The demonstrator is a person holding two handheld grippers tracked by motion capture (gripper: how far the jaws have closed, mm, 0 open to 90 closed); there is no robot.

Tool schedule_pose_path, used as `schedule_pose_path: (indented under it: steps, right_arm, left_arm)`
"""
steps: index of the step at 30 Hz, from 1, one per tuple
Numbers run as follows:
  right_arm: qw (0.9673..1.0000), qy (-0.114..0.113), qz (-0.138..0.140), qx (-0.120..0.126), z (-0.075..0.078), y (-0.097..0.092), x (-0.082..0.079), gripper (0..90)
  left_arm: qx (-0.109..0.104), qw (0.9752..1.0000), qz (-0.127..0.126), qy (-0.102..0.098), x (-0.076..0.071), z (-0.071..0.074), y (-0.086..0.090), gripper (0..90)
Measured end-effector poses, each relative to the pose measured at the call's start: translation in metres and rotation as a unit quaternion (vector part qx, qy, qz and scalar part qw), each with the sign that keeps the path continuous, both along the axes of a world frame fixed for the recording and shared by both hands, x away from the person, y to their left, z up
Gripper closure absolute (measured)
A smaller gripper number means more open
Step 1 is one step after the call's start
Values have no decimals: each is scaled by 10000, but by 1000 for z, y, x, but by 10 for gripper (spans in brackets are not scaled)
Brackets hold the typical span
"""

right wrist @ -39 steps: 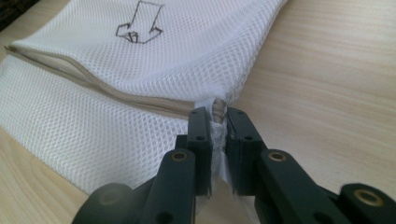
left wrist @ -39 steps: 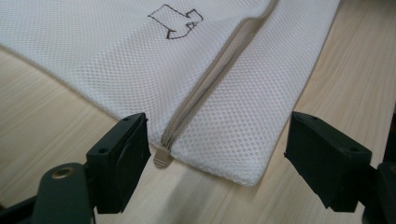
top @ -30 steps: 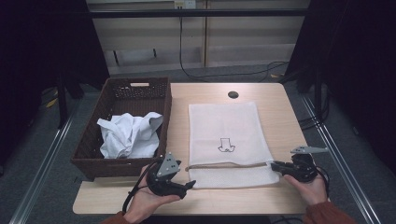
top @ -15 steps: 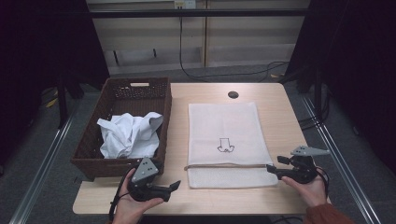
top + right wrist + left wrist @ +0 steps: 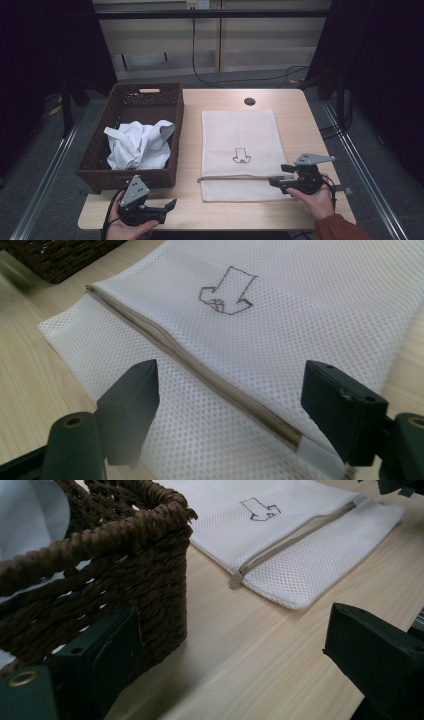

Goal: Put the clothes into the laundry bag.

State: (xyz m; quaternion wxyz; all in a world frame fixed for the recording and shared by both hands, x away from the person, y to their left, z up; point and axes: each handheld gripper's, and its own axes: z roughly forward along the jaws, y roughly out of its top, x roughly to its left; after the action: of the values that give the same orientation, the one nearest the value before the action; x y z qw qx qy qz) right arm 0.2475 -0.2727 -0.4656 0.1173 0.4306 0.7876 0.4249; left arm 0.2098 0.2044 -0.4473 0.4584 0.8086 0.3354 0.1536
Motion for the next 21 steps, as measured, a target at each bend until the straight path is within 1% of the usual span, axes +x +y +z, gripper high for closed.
schedule_pose_path:
  steps: [1,2,3,4,5,7,8,9,10,14,15,17,19,20,21]
  right_arm:
    - [10000,0,0,0,0,0,0,246]
    - [10000,-8,46,-73,1,8,2,253]
    - [9999,7,79,-124,2,11,4,269]
    - [9999,7,79,-124,2,11,4,269]
    - [9997,29,179,-134,3,15,6,293]
    - [9996,18,235,-161,4,23,10,320]
    - [9992,7,358,-200,5,30,15,332]
    - [9990,-9,391,-208,6,35,18,341]
    - [9987,29,462,-211,7,39,20,354]
    - [9969,70,721,-292,9,56,34,369]
    - [9963,94,786,-345,8,60,38,367]
    - [9955,143,872,-339,5,66,43,370]
    - [9954,142,876,-372,-2,68,47,356]
    - [9946,232,937,-393,-5,69,48,345]
    - [9937,259,968,-506,-9,70,48,346]
  left_arm:
    - [-49,10000,-27,-4,-1,0,1,78]
    - [-35,10000,-23,-44,-2,1,2,78]
    - [-43,10000,32,-62,-3,1,2,78]
    - [-65,10000,37,-55,-2,0,3,78]
    - [-57,10000,19,-43,-2,-1,3,78]
    - [37,10000,17,-55,-2,-4,3,78]
    - [52,10000,30,-65,-2,-5,3,78]
    - [84,9999,23,-81,-3,-5,3,78]
    - [114,9999,5,-122,-3,-6,3,78]
    - [109,9999,27,-85,0,-10,5,78]
    - [87,9999,46,-68,0,-11,5,78]
    - [107,9999,6,-75,0,-11,6,78]
    - [93,9999,11,-110,0,-10,7,78]
    - [103,9999,9,-97,0,-10,8,78]
    - [90,9999,5,-100,1,-11,8,78]
